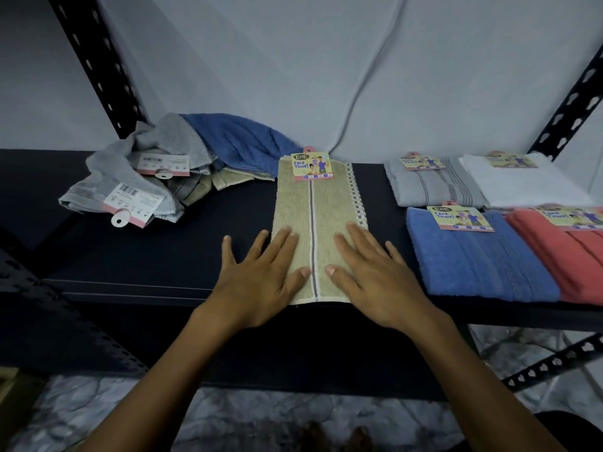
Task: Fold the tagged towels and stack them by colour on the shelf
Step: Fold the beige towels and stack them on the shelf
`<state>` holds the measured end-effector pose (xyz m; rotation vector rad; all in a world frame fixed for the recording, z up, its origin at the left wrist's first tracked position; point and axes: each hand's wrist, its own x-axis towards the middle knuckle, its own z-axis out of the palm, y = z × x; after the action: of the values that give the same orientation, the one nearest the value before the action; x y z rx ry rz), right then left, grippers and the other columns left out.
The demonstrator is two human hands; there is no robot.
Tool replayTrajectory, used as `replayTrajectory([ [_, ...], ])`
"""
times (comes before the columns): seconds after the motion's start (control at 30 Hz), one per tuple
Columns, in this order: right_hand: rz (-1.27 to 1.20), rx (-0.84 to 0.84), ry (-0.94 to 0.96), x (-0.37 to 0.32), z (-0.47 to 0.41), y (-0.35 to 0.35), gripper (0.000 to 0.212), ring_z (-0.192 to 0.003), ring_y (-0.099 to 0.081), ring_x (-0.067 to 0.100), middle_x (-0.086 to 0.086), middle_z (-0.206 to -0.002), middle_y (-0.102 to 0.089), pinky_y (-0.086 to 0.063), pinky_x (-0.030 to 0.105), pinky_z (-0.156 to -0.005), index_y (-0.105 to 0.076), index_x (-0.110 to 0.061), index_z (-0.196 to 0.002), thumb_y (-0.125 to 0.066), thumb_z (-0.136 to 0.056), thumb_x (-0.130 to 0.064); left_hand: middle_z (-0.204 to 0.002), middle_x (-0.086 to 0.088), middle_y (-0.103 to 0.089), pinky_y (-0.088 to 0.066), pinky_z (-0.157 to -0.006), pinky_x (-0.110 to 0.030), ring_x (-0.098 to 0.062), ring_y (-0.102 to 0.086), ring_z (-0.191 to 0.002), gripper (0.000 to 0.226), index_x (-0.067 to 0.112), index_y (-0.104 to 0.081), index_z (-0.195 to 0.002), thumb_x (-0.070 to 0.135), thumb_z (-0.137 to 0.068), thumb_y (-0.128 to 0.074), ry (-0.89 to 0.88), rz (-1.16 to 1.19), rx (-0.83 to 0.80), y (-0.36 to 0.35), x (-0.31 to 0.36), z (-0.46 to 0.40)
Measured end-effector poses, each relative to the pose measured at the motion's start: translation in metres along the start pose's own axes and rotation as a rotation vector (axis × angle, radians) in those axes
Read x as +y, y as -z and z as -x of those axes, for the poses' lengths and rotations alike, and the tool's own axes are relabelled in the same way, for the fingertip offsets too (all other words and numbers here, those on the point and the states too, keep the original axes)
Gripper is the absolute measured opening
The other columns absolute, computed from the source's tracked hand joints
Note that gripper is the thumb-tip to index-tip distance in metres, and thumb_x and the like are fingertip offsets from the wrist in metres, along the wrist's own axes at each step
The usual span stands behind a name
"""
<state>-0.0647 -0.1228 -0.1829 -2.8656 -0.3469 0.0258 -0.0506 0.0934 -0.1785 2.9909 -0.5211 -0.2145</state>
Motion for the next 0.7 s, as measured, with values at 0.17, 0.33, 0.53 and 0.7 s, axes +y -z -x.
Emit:
replayTrajectory([
  [0.17, 0.044, 0.145, -0.261, -0.014, 0.011, -0.007, 0.075, -0.151, -0.005, 0.026, 0.014, -0.163, -0.010, -0.006, 0.048, -0.120, -0.013, -0.024, -0.156, -0.017, -0.095, -0.067, -0.165, -0.002, -0.002, 0.012, -0.116, -0.057, -0.016, 0.005, -0.152, 0.070, 0.037, 0.001, -0.155, 0.068, -0.092, 0.003, 0.127, 0.037, 0.174, -0.012, 0.009, 0.015],
  [0.33, -0.121, 0.483, -0.206, -0.029, 0.036, -0.027, 0.059, -0.129, -0.049, 0.036, 0.014, -0.131, -0.062, -0.035, 0.054, -0.108, -0.057, -0.012, -0.134, -0.036, -0.093, -0.049, -0.140, -0.001, -0.057, -0.008, -0.121, -0.047, -0.018, -0.036, -0.142, 0.048, 0.022, -0.052, -0.139, 0.043, -0.096, -0.042, 0.122, 0.470, 0.577, -0.031, 0.032, 0.041],
  [0.53, -0.806, 0.759, -0.196, -0.044, 0.087, -0.039, 0.039, -0.111, -0.061, 0.010, -0.011, -0.119, -0.061, -0.050, 0.033, -0.095, -0.065, -0.020, -0.124, -0.065, -0.086, -0.012, -0.111, 0.012, -0.063, -0.050, -0.089, -0.022, -0.011, -0.062, -0.105, 0.029, 0.028, -0.068, -0.110, 0.018, -0.083, -0.067, 0.163, 1.023, 0.808, -0.058, 0.059, 0.086],
  [0.7, -1.054, 0.473, -0.246, -0.031, 0.107, -0.061, 0.060, -0.125, -0.053, 0.013, -0.010, -0.138, -0.051, -0.046, 0.052, -0.102, -0.055, -0.039, -0.132, -0.064, -0.089, 0.002, -0.118, 0.006, -0.066, -0.056, -0.085, -0.032, -0.014, -0.065, -0.109, 0.047, 0.034, -0.062, -0.123, 0.003, -0.089, -0.068, 0.214, 1.526, 0.455, -0.072, 0.055, 0.103],
])
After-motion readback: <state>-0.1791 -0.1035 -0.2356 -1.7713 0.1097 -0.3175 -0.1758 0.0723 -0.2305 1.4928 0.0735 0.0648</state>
